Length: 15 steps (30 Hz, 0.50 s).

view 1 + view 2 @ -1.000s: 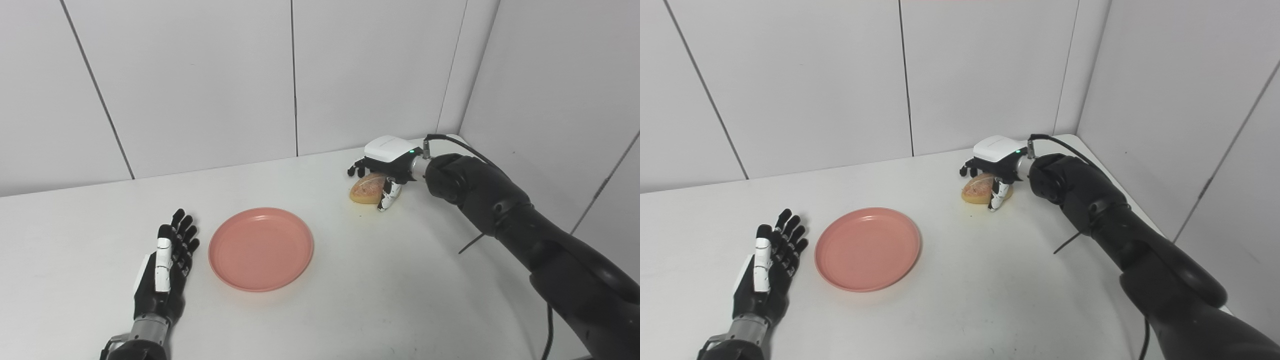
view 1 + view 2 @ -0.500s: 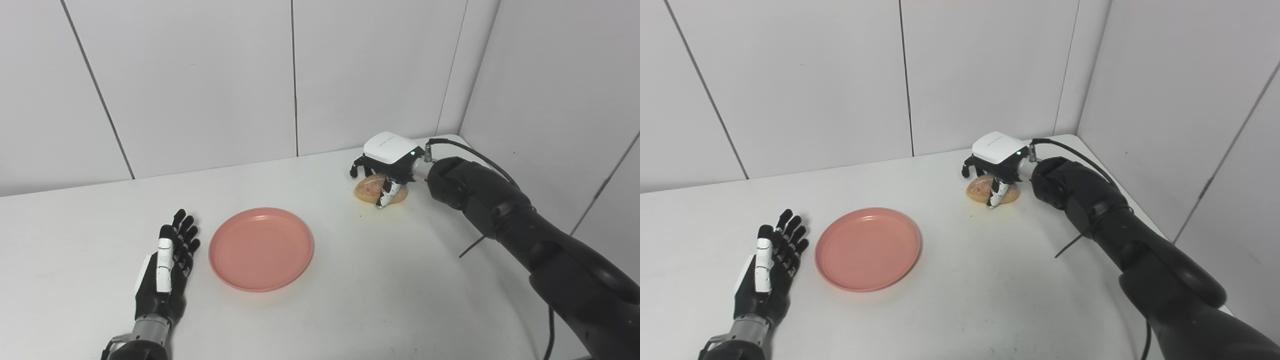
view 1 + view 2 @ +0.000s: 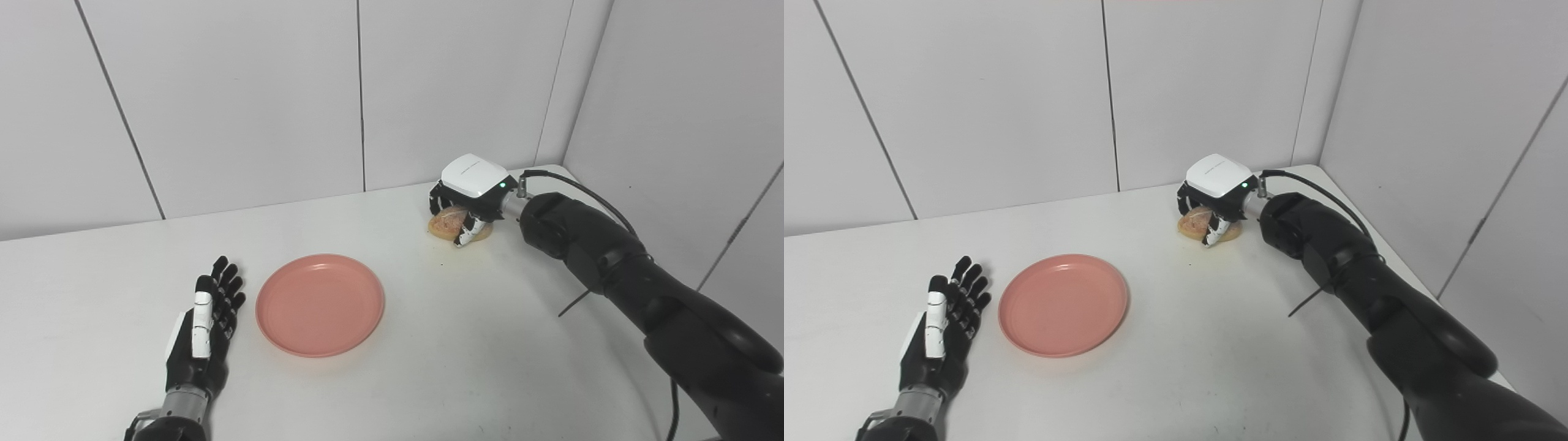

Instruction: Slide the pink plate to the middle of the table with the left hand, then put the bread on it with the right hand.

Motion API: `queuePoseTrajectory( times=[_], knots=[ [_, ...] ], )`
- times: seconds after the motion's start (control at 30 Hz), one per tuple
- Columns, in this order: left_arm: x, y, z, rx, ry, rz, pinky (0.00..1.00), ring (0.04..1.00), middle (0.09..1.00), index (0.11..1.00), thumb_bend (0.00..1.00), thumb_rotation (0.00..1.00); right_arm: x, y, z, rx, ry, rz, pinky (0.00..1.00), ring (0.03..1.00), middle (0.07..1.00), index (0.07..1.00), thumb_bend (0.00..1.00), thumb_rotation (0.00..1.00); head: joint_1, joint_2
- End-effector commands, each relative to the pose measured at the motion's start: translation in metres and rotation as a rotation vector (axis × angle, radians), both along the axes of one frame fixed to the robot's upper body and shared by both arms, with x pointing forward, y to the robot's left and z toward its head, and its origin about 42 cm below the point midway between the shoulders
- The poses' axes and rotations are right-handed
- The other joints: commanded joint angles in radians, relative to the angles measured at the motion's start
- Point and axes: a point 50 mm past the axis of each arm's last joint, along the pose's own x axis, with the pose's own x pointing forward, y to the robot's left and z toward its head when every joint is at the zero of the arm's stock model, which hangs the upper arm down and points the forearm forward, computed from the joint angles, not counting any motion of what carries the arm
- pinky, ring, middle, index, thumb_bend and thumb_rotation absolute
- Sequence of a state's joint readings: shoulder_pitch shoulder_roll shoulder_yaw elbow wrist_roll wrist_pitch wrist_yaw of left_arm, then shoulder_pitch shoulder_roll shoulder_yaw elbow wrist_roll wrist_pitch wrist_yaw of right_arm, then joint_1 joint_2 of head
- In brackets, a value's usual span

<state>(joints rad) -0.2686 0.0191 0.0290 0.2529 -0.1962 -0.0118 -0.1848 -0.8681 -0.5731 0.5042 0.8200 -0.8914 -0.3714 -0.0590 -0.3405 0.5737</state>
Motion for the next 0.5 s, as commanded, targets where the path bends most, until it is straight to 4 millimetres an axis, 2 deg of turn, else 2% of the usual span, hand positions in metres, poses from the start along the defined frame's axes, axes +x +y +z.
queuePoseTrajectory(
  times=[0.0,0.07,0.27,0.4,0.47],
  knots=[
    [-0.001,-0.004,0.002,-0.008,-0.001,-0.006,1.00,1.000,1.000,1.000,0.75,1.00,0.007,0.006,0.038,0.075,-0.124,0.043,0.48,0.499,0.494,0.486,0.52,0.00,0.006,0.003],
    [-0.001,-0.004,0.002,-0.010,-0.003,-0.007,1.00,1.000,1.000,1.000,0.75,1.00,0.006,0.013,0.041,0.110,-0.142,0.067,0.36,0.424,0.455,0.506,0.52,0.00,0.006,0.003],
    [-0.002,-0.008,0.001,-0.010,-0.005,-0.010,1.00,1.000,1.000,1.000,0.77,1.00,-0.003,0.050,0.059,0.196,-0.190,0.147,0.34,0.402,0.436,0.518,0.52,0.00,0.038,0.006],
    [-0.002,-0.010,0.002,-0.009,-0.008,-0.006,1.00,0.999,0.997,1.000,0.75,1.00,-0.008,0.073,0.064,0.233,-0.223,0.206,0.29,0.326,0.400,0.512,0.51,0.00,0.048,0.007],
    [-0.002,-0.011,0.002,-0.004,-0.008,-0.005,1.00,1.000,0.998,1.000,0.76,1.00,-0.010,0.081,0.065,0.235,-0.227,0.221,0.32,0.345,0.455,0.493,0.52,0.00,0.061,0.007]
  ],
)
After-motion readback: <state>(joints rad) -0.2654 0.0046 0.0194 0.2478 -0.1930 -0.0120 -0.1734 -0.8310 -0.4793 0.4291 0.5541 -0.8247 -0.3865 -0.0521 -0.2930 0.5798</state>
